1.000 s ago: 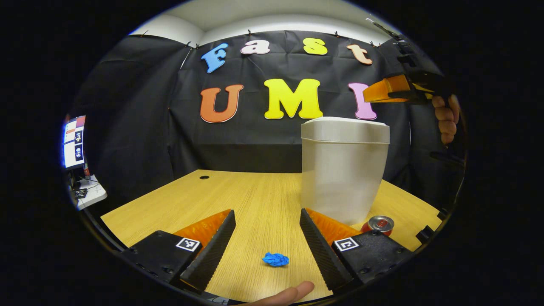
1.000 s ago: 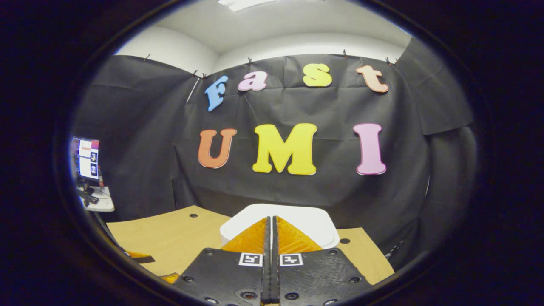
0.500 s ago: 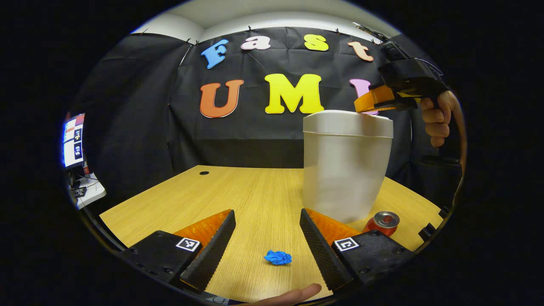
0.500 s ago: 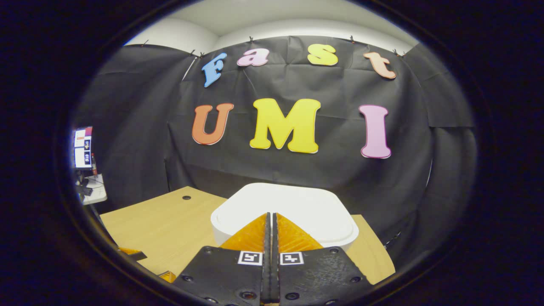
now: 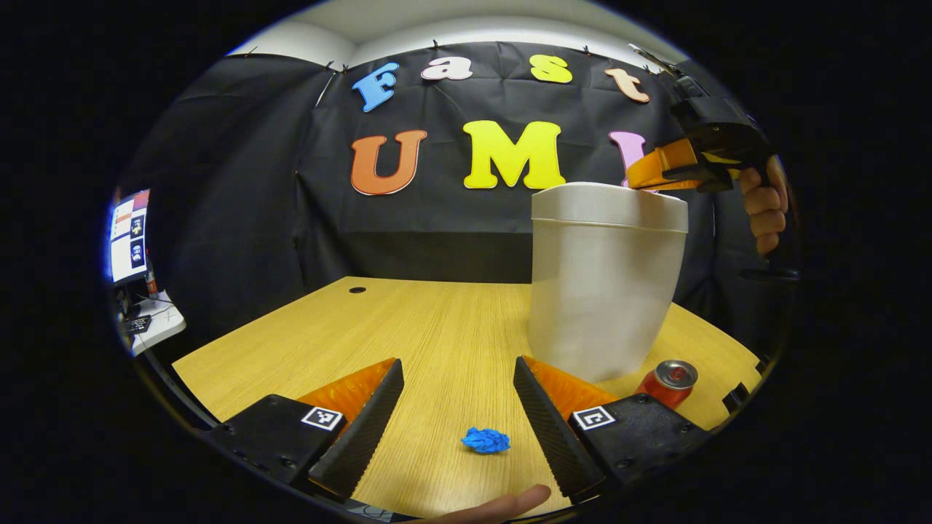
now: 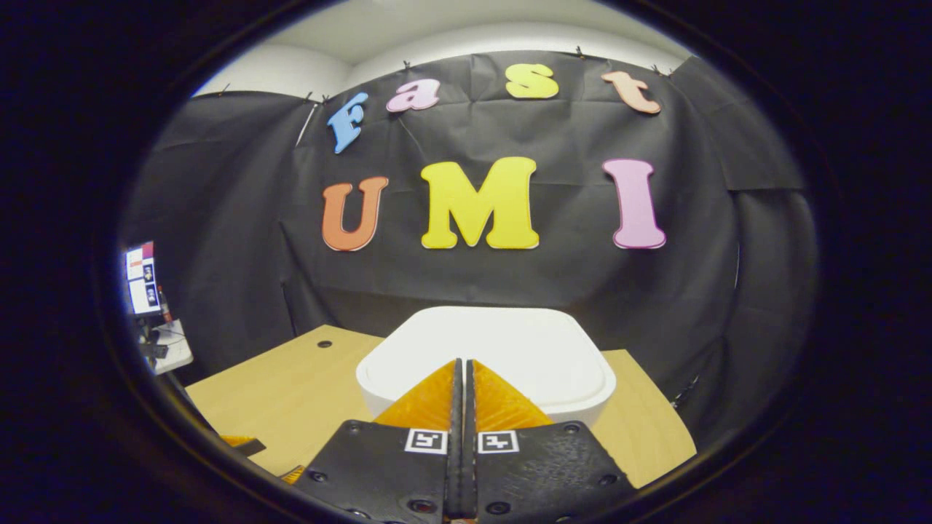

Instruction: Press the lid of the desktop garbage bin to open it, pick up the crumpled paper on the desktop and throw it into the bin, then pick up the pop can on the desktop and drop it into the bin, and finally close the garbage bin lid.

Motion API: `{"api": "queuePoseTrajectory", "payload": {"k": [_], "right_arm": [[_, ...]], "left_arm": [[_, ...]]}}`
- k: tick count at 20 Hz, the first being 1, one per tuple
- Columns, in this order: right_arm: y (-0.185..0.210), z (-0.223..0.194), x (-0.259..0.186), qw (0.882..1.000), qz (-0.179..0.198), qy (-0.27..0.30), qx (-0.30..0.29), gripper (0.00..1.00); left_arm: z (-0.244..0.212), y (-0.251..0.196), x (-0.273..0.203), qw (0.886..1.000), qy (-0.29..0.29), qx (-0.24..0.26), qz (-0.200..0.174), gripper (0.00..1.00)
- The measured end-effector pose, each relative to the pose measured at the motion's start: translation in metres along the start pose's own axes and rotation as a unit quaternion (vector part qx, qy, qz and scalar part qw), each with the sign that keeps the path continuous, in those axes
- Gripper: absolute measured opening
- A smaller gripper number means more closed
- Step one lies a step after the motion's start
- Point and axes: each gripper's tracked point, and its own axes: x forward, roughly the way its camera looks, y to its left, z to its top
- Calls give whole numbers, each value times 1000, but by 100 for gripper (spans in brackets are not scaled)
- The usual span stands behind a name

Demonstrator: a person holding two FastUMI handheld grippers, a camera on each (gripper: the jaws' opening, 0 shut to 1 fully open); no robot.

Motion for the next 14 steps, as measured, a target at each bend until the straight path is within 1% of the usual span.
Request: {"api": "queuePoseTrajectory", "payload": {"k": [2, 4, 6, 8, 11, 12, 13, 14], "right_arm": [[0, 1, -3, 1000, 7, 3, 12, 1], [-1, 0, -1, 1000, 10, 1, 1, 1], [1, 1, -2, 1000, 10, 2, 12, 1], [1, 10, -7, 1000, 5, -17, -11, 0], [0, 21, -20, 999, -4, -46, -22, 0], [2, 22, -28, 998, 0, -56, -24, 2], [5, 21, -35, 998, 6, -62, -23, 12], [10, 16, -42, 998, 13, -64, -24, 18]], "left_arm": [[-1, -1, 0, 1000, 1, -1, -2, 99], [-1, -2, 0, 1000, 1, -1, -3, 99], [-1, -2, -1, 1000, 1, 0, -4, 99], [0, -1, -1, 1000, -2, 2, -3, 99], [-3, 0, 2, 1000, 2, 1, -4, 99], [-4, 2, 2, 1000, 2, 2, -2, 99], [-4, 3, 3, 1000, 3, 3, -1, 99], [-5, 2, 4, 1000, 5, 2, -2, 99]]}}
